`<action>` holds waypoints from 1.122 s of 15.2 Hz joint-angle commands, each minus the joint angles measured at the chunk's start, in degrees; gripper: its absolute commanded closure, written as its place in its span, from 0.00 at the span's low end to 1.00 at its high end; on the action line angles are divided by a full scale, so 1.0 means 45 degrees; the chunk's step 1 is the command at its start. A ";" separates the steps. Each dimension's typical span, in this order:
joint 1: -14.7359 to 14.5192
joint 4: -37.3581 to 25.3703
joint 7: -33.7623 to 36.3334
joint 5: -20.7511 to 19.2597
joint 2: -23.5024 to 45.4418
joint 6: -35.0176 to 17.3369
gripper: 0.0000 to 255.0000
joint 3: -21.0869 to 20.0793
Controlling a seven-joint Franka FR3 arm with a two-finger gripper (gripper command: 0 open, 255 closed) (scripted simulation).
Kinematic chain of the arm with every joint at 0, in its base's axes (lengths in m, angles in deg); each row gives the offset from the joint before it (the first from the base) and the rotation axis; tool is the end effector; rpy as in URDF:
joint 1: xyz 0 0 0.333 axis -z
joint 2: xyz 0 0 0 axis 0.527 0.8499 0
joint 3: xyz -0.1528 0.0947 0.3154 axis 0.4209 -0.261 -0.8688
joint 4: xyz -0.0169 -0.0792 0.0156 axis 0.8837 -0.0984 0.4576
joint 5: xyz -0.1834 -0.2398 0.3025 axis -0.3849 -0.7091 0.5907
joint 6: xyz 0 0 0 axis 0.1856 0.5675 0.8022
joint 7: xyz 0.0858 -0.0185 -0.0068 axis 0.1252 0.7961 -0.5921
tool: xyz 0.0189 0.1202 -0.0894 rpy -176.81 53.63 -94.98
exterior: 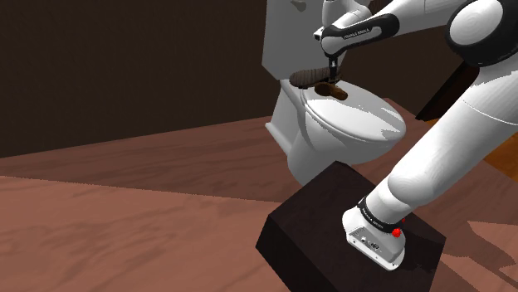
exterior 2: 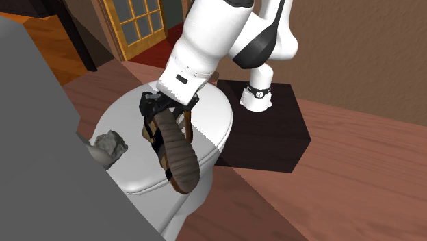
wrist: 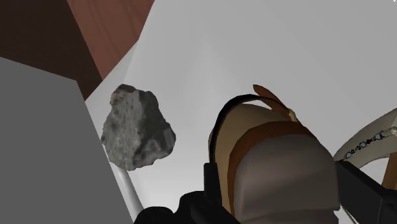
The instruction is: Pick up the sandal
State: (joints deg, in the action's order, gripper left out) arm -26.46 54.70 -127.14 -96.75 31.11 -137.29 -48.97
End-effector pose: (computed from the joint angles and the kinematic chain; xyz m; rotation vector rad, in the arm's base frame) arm 0.5387 -0.2899 0.4500 2.4829 0.8697 -0.3236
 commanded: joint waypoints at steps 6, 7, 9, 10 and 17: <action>-0.0049 -0.0643 -0.0480 0.0196 -0.0283 0.0851 1.00 -0.0050; -0.0059 -0.0761 -0.0558 0.0228 -0.0324 0.0993 1.00 -0.0059; -0.0077 -0.1004 -0.0714 0.0289 -0.0398 0.1277 1.00 -0.0078; -0.0086 -0.1130 -0.0792 0.0319 -0.0431 0.1419 1.00 -0.0087; -0.0129 -0.1823 -0.1192 0.0469 -0.0559 0.2153 1.00 -0.0132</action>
